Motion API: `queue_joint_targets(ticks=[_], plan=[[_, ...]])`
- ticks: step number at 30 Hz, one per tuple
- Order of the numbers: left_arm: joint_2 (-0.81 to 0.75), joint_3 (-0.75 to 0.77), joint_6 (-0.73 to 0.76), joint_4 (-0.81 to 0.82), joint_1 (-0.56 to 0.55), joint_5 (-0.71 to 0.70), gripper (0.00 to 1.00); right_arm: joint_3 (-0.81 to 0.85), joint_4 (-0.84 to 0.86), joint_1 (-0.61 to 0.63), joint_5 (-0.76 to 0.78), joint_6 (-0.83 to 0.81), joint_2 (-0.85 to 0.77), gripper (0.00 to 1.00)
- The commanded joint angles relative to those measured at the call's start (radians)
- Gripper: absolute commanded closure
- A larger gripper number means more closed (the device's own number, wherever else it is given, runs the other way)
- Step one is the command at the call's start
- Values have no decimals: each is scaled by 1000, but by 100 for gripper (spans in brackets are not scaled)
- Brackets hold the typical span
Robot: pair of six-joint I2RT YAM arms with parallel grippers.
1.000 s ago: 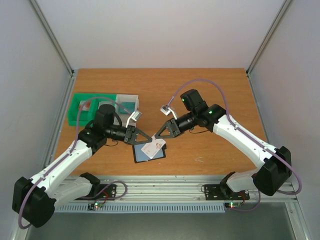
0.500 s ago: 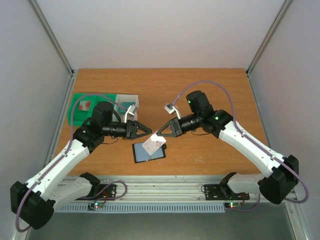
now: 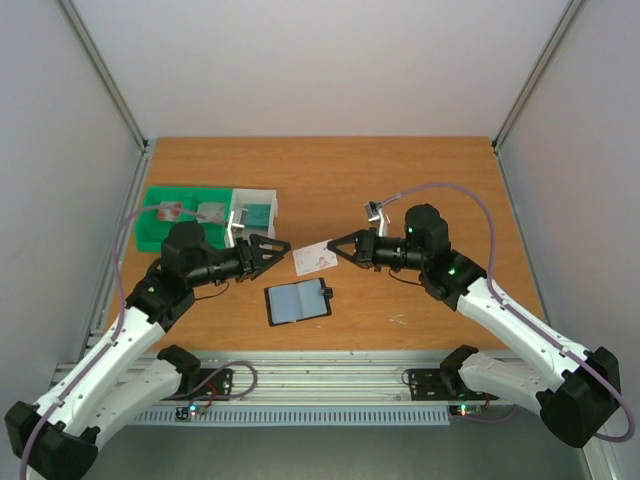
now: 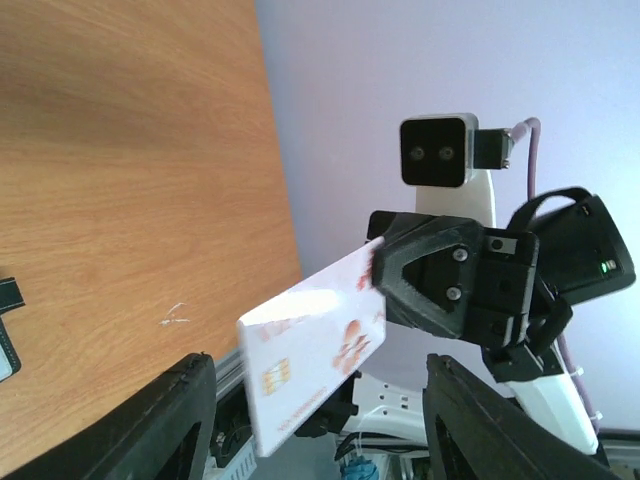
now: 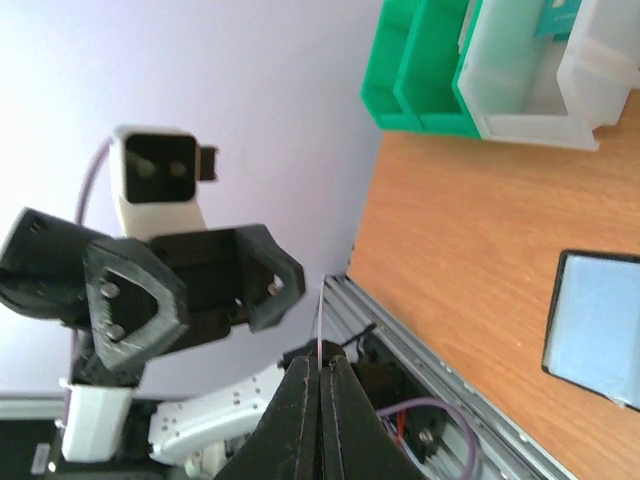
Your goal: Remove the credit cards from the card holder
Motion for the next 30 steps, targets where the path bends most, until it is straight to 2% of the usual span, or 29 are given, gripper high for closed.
queue_joint_targets(ticks=[1,6,13,21,26,30], plan=[[-7,-59,-105,151,-3,-24,42,-33,184,-4,97,151,-32,99],[2,-111,-184,272,-4,-25,43,-51,198,-5,149,179,-55,99],[58,-144,-265,425,-7,10,60,-66,248,-5,148,225,-32,99],[93,-153,-299,481,-9,21,66,-75,290,-5,141,247,2,99],[112,-156,-311,499,-10,30,79,-76,307,-4,136,254,22,99],[117,-156,-304,499,-10,33,99,-82,324,-4,128,260,33,99]])
